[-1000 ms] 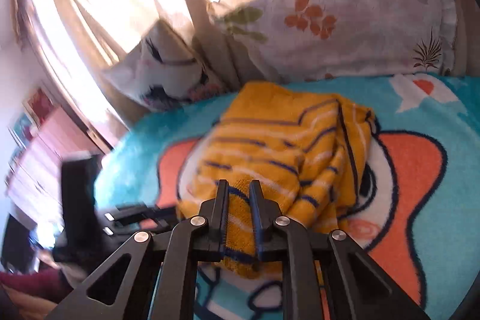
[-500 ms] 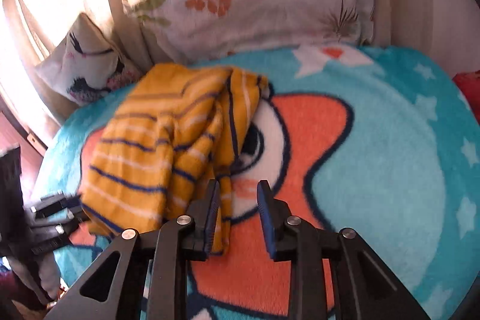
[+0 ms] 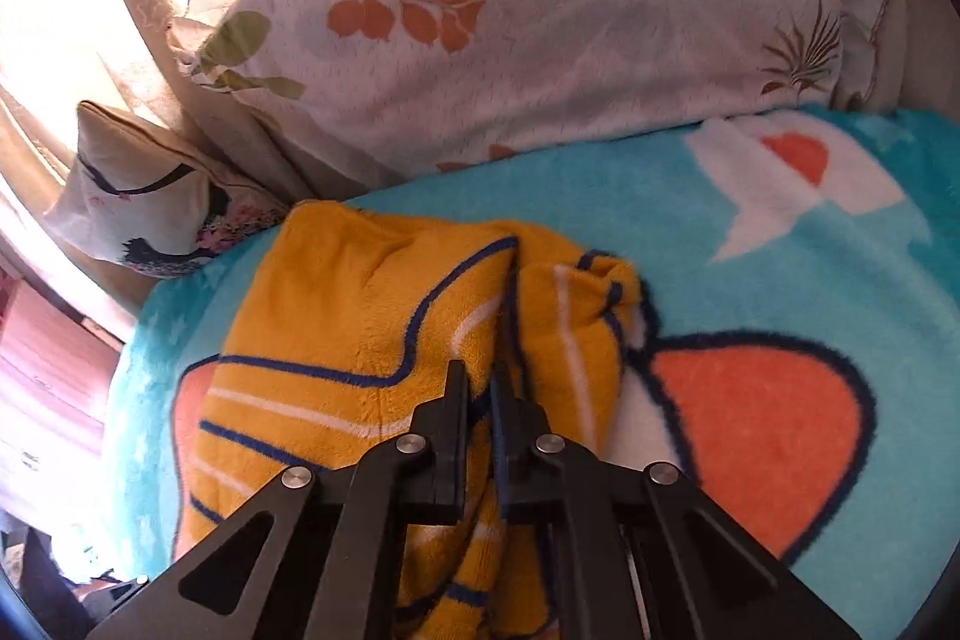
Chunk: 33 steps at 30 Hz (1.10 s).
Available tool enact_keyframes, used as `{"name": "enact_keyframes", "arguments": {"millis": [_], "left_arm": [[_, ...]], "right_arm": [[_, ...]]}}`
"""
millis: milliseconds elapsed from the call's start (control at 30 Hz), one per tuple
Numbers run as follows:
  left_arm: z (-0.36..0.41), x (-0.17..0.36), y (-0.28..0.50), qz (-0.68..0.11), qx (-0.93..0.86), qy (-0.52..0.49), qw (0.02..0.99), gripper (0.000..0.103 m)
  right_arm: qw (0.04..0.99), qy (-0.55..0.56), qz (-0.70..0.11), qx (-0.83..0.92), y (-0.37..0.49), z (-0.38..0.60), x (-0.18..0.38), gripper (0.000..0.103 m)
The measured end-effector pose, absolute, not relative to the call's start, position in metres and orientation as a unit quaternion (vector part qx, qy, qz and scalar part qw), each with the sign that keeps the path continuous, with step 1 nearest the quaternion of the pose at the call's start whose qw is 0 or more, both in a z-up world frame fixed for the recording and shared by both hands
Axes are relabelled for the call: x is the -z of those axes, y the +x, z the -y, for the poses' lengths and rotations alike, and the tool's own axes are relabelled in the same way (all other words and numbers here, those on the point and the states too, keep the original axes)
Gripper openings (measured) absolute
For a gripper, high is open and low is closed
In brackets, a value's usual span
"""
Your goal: Fold small clothes
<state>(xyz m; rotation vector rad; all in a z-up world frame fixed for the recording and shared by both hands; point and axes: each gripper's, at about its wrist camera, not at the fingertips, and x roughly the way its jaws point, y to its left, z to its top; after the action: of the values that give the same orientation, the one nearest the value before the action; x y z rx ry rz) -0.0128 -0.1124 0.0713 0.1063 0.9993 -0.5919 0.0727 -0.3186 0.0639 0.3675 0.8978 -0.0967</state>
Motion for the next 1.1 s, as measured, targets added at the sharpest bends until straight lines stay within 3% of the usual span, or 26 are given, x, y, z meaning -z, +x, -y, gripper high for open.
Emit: {"name": "enact_keyframes", "arguments": {"millis": [100,267,300,367,400,433,500,600,767,800,833,967,1100], "left_arm": [[0.102,-0.073,-0.016,-0.480,0.288,0.034,0.828,0.042],[0.068,-0.075,-0.020,-0.491,0.288,-0.010,0.822,0.044],[0.062,-0.075,-0.019,-0.491,0.281,-0.016,0.824,0.044],[0.050,-0.074,-0.016,-0.493,0.267,-0.030,0.828,0.044],[0.045,-0.074,-0.015,-0.493,0.262,-0.036,0.829,0.044],[0.041,-0.074,-0.014,-0.493,0.257,-0.042,0.830,0.044],[0.034,-0.075,-0.013,-0.491,0.247,-0.051,0.834,0.044],[0.028,-0.077,-0.014,-0.486,0.242,-0.055,0.838,0.044],[0.023,-0.078,-0.018,-0.485,0.238,-0.053,0.840,0.044],[0.021,-0.078,-0.020,-0.482,0.234,-0.050,0.842,0.045],[0.019,-0.078,-0.022,-0.479,0.229,-0.047,0.846,0.046],[0.006,-0.076,-0.019,-0.474,0.204,-0.048,0.855,0.050],[-0.007,-0.074,-0.013,-0.474,0.192,-0.065,0.857,0.050]], "right_arm": [[0.875,0.057,-0.455,0.154,0.076,0.314,-0.053,0.000],[0.889,0.191,-0.406,0.093,0.022,0.336,-0.080,0.001],[0.893,0.204,-0.395,0.070,0.009,0.332,-0.089,0.005],[0.897,0.228,-0.378,0.020,-0.015,0.318,-0.100,0.028],[0.897,0.229,-0.377,0.003,-0.029,0.310,-0.100,0.045],[0.896,0.224,-0.382,-0.006,-0.037,0.300,-0.098,0.049],[0.891,0.216,-0.397,-0.024,-0.050,0.277,-0.088,0.049],[0.882,0.186,-0.429,-0.053,-0.061,0.250,-0.067,0.011],[0.886,0.133,-0.442,0.037,-0.065,0.263,-0.051,0.013],[0.886,0.112,-0.447,0.052,-0.065,0.262,-0.052,0.025],[0.886,0.105,-0.447,0.063,-0.066,0.264,-0.055,0.030],[0.917,0.078,-0.383,0.081,-0.082,0.248,-0.101,0.030],[0.931,0.116,-0.346,-0.030,-0.090,0.214,-0.130,0.033]]}}
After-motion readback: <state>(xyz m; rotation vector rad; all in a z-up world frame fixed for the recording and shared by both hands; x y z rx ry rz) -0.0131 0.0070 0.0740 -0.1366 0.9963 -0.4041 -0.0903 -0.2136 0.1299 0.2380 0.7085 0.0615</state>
